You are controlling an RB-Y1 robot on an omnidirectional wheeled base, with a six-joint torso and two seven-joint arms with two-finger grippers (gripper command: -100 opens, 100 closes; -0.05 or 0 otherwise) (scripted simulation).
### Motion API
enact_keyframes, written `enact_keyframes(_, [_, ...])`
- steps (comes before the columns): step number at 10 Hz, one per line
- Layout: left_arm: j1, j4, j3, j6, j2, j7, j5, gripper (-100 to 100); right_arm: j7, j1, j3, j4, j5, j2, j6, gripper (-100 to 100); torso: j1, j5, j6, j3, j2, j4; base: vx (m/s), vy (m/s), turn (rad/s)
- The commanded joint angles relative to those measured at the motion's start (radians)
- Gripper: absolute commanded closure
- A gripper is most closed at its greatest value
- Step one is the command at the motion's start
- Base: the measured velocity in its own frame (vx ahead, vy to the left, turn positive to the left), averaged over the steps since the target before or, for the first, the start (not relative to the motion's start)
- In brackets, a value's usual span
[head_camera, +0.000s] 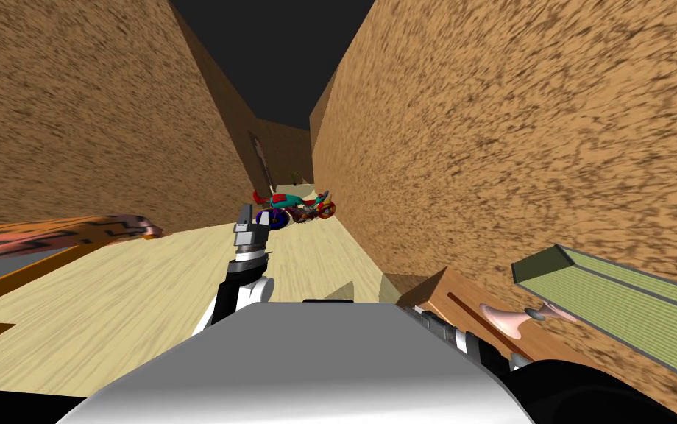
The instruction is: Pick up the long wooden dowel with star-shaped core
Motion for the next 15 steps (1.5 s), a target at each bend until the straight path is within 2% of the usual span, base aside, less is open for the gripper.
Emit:
enact_keyframes(1, [0.000, 0.000, 0.000, 0.000, 0.000, 0.000, 0.000, 0, 0.013, 0.007, 0.021, 0.050, 0.027, -0.045, 0.000, -100, 0.000, 0.000, 0.000, 0.000, 0.000, 0.000, 0.052, -0.010, 0.066])
enact_keyframes(2, [0.000, 0.000, 0.000, 0.000, 0.000, 0.000, 0.000, 0, 0.013, 0.007, 0.021, 0.055, 0.027, -0.045, 0.000, -100, 0.000, 0.000, 0.000, 0.000, 0.000, 0.000, 0.051, -0.022, 0.056])
enact_keyframes(4, [0.000, 0.000, 0.000, 0.000, 0.000, 0.000, 0.000, 0, 0.036, 0.029, 0.053, 0.120, 0.074, -0.103, 0.014, -100, -0.002, 0.000, 0.000, 0.000, 0.000, 0.000, 0.079, -0.054, 0.114])
enact_keyframes(5, [0.000, 0.000, 0.000, 0.000, 0.000, 0.000, 0.000, 0, 0.036, 0.029, 0.053, 0.125, 0.074, -0.112, 0.014, -100, -0.004, -0.001, 0.000, -0.001, -0.001, 0.000, 0.068, -0.060, 0.056])
enact_keyframes(6, [0.000, 0.000, 0.000, 0.000, 0.000, 0.000, 0.000, 0, 0.047, 0.039, 0.070, 0.156, 0.098, -0.141, 0.022, -100, -0.003, -0.001, 0.000, 0.000, -0.001, 0.000, 0.055, -0.059, 0.081])
enact_keyframes(7, [0.000, 0.000, 0.000, 0.000, 0.000, 0.000, 0.000, 0, 0.047, 0.039, 0.070, 0.156, 0.098, -0.141, 0.022, -100, -0.003, -0.001, 0.000, 0.000, 0.000, 0.000, 0.038, -0.044, 0.050])
enact_keyframes(10, [0.000, 0.000, 0.000, 0.000, 0.000, 0.000, 0.000, 0, 0.082, 0.070, 0.117, 0.235, 0.170, -0.213, 0.053, -100, -0.005, -0.001, 0.000, 0.000, 0.000, 0.000, 0.062, -0.103, 0.105])
enact_keyframes(13, [0.000, 0.000, 0.000, 0.000, 0.000, 0.000, 0.000, 0, 0.094, 0.080, 0.131, 0.255, 0.193, -0.231, 0.064, -100, -0.005, -0.001, 0.000, 0.001, 0.001, 0.000, 0.035, -0.079, 0.042])
enact_keyframes(14, [0.000, 0.000, 0.000, 0.000, 0.000, 0.000, 0.000, 0, 0.116, 0.096, 0.159, 0.286, 0.237, -0.255, 0.088, -100, -0.003, -0.001, 0.000, 0.001, 0.002, 0.001, 0.026, -0.121, 0.126])
enact_keyframes(15, [0.000, 0.000, 0.000, 0.000, 0.000, 0.000, 0.000, 0, 0.126, 0.104, 0.171, 0.296, 0.258, -0.261, 0.100, -100, -0.006, -0.001, 0.000, 0.001, 0.002, 0.001, 0.055, -0.218, 0.099])
